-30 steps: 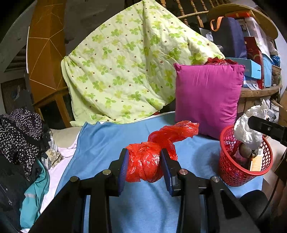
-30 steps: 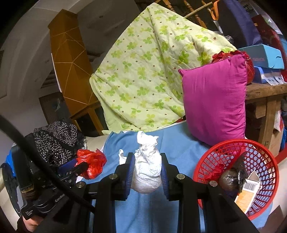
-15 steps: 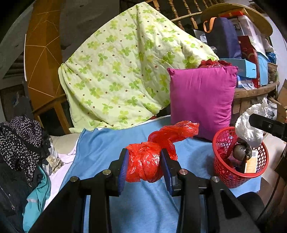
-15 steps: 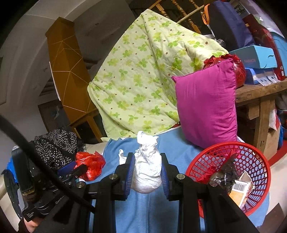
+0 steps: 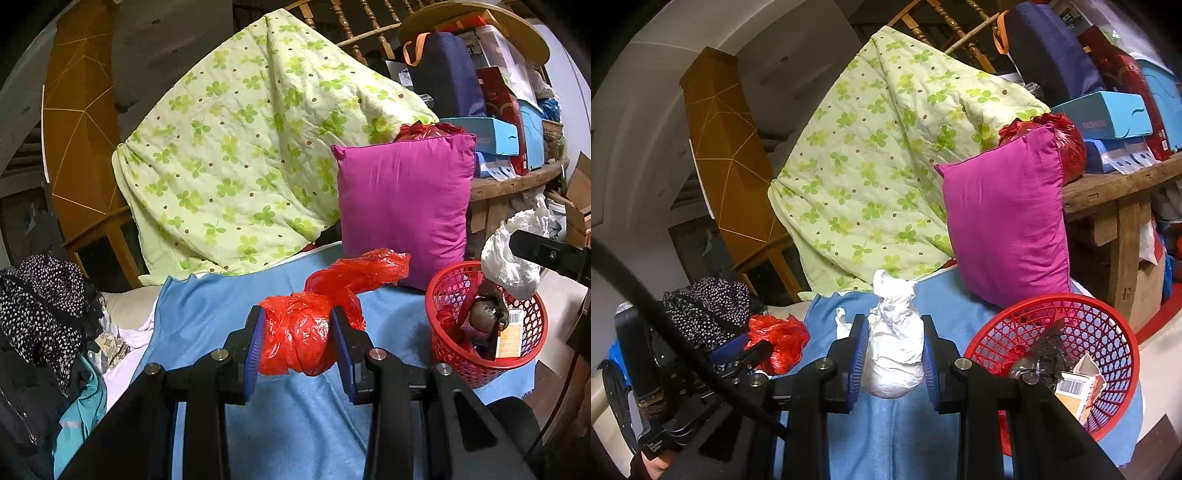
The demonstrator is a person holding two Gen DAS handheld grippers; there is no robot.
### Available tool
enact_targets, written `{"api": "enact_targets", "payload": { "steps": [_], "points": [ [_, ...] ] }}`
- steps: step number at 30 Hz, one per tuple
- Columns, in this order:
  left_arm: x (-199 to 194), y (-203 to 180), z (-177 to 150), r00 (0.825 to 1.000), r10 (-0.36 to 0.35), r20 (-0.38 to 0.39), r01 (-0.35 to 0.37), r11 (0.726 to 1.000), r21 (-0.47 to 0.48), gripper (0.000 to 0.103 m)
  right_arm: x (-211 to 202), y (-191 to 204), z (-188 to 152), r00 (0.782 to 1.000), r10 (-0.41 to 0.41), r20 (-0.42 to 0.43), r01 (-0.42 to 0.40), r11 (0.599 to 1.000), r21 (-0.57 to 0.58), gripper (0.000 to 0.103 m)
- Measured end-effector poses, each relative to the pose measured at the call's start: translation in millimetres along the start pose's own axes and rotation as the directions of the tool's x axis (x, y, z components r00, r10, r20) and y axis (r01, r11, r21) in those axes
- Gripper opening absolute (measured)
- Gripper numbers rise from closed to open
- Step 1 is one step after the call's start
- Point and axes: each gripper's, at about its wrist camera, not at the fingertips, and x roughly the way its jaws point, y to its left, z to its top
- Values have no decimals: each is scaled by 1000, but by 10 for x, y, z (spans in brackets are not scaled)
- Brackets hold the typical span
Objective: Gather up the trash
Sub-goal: 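Carry the tissue with the right tool while the left tool carries the red bag over the basket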
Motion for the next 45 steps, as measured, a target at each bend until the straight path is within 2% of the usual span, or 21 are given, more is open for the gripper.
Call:
{"api": "enact_targets", "payload": {
  "steps": [45],
  "points": [
    [21, -648, 94, 998, -69, -5, 70, 991, 116, 38, -464, -693, 45, 996, -48, 80, 35, 987, 156, 30]
  ]
}}
